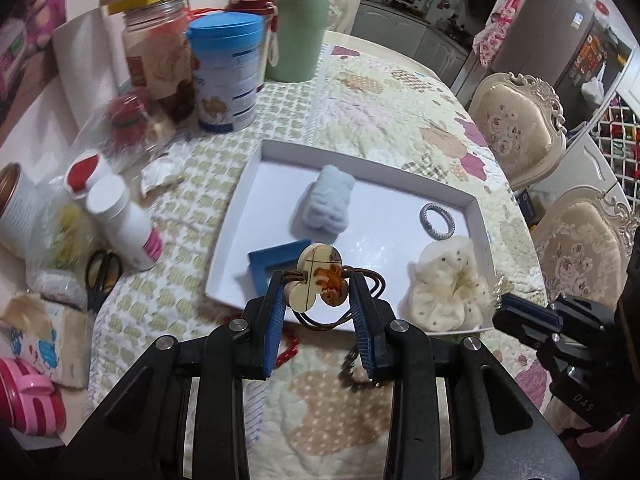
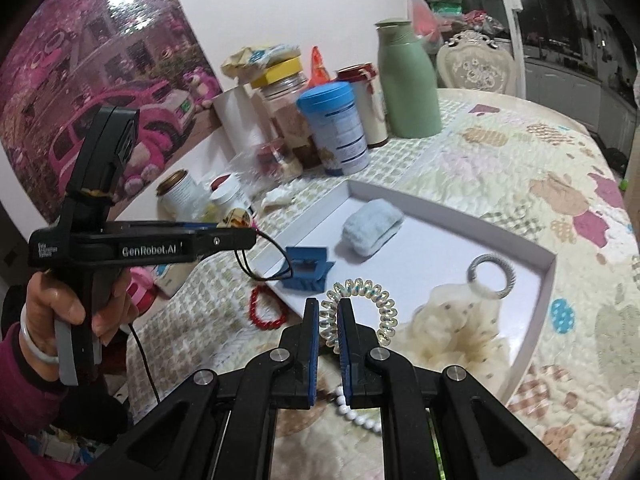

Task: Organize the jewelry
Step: 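Carry the gold coil tie and charm hair tie over the white tray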

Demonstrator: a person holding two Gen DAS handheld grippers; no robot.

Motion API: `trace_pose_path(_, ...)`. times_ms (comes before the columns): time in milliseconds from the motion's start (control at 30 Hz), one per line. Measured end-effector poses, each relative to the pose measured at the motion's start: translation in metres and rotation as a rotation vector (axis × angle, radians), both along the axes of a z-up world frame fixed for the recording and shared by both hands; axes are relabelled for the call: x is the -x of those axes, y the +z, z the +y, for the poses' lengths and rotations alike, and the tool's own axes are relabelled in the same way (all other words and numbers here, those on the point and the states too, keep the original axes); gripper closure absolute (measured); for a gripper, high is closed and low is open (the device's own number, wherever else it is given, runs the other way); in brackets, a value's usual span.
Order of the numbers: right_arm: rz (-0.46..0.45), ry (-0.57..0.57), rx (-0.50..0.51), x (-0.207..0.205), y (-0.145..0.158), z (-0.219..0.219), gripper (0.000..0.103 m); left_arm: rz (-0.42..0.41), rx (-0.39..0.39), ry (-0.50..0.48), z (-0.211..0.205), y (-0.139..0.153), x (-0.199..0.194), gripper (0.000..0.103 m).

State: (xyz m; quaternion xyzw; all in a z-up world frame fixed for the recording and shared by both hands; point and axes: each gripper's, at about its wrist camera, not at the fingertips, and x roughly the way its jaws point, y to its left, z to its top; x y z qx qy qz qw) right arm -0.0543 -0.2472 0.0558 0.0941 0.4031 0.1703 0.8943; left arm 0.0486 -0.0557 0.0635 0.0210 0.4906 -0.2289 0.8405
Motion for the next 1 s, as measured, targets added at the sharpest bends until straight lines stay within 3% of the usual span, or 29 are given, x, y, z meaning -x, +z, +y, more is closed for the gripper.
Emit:
trace_pose_path(433,0.028,-0.06,0.045,-0.042,-0.007,-0.026,0.095,-0.003,-0.046,0.0,-0.023,-0.012,-0.041,0.073)
trace_pose_path(1000,0.077,-0.071,0.058,-0.094,-0.031,-0.033,0.095,0.043,-0.049,0.056,-0.027,-0.034,-0.104,0.073)
